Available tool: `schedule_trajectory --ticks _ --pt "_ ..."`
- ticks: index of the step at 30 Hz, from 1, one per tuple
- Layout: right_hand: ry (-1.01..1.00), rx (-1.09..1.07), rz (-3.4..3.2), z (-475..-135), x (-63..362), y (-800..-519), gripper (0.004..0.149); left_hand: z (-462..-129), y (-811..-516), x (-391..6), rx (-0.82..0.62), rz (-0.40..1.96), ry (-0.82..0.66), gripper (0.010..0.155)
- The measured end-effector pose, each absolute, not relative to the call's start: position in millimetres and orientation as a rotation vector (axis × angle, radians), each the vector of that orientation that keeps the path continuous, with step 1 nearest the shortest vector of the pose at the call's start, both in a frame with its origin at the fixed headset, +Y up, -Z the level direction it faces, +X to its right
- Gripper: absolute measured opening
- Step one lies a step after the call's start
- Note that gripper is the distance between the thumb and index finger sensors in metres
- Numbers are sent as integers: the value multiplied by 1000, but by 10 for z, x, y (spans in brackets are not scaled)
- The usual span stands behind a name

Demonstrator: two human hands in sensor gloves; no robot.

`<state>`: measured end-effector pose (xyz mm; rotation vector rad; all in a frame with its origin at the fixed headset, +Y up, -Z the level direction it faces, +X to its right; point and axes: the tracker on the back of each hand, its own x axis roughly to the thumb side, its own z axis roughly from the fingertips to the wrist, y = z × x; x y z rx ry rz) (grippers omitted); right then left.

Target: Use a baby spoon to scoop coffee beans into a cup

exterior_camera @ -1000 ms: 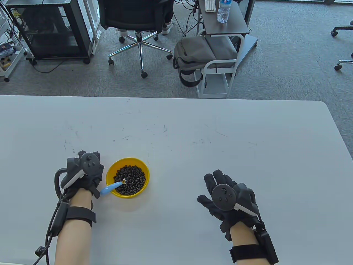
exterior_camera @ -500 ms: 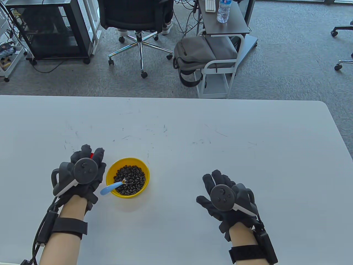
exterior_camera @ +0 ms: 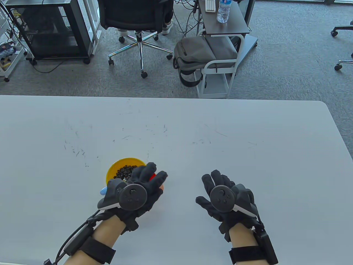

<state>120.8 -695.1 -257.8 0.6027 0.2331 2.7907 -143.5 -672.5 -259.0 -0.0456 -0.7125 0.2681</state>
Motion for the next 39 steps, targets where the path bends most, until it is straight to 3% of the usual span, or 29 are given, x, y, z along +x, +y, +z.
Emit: schedule_trajectory --ticks 7,10,23,26,32,35,39 --pt "253 605 2793 -2594 1205 -6965 79 -2543 -7149 -1252 -144 180 -798 58" --pt "264 601 2794 -2602 1194 -6974 79 -2515 -7199 -1235 -137 101 -824 58" --pt "278 611 2793 -2586 1178 -6980 79 -2501 -7340 -1204 -200 138 -822 59" --pt "281 614 2790 -2591 1178 -6981 79 -2505 -7268 -1202 -207 117 -813 65" --pt "281 612 2777 -2599 1190 -6975 79 -2562 -6828 -1442 -80 173 -737 69" --pt "277 609 2775 -2598 1192 -6973 79 -2622 -6650 -1709 -40 174 -625 64" --pt "271 613 2778 -2601 1194 -6968 79 -2672 -6627 -2129 62 190 -457 60"
